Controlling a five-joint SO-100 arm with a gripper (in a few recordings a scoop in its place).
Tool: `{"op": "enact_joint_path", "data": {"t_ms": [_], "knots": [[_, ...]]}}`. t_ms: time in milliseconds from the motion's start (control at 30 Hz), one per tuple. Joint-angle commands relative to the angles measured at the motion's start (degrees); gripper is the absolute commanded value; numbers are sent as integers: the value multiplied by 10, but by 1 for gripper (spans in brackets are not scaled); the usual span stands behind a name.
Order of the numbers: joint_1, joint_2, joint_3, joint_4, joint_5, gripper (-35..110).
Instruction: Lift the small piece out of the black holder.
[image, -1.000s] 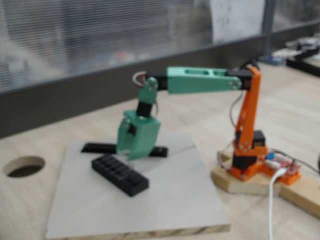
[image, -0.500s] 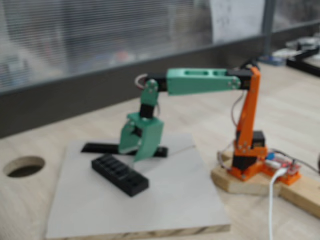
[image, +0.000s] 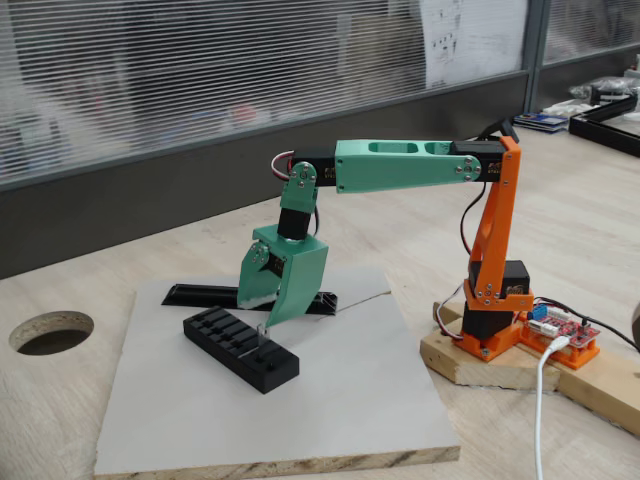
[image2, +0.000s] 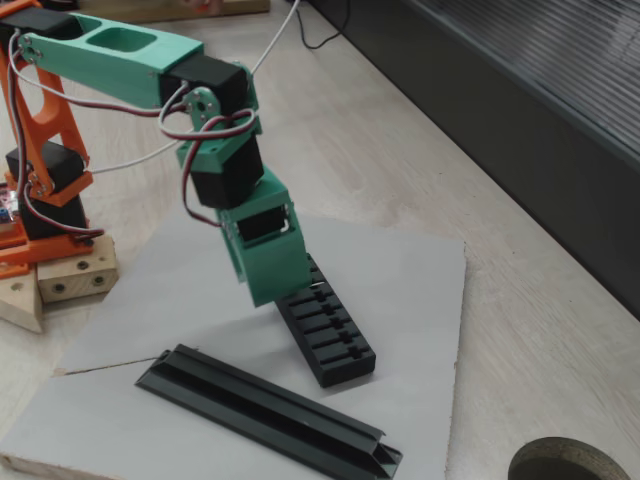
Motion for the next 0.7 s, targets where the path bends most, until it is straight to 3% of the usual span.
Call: {"op": "enact_joint_path", "data": {"t_ms": [0,667], "knots": [[-20,11,-5,3,39,37],[-16,-38,-4,2,38,37]]}}
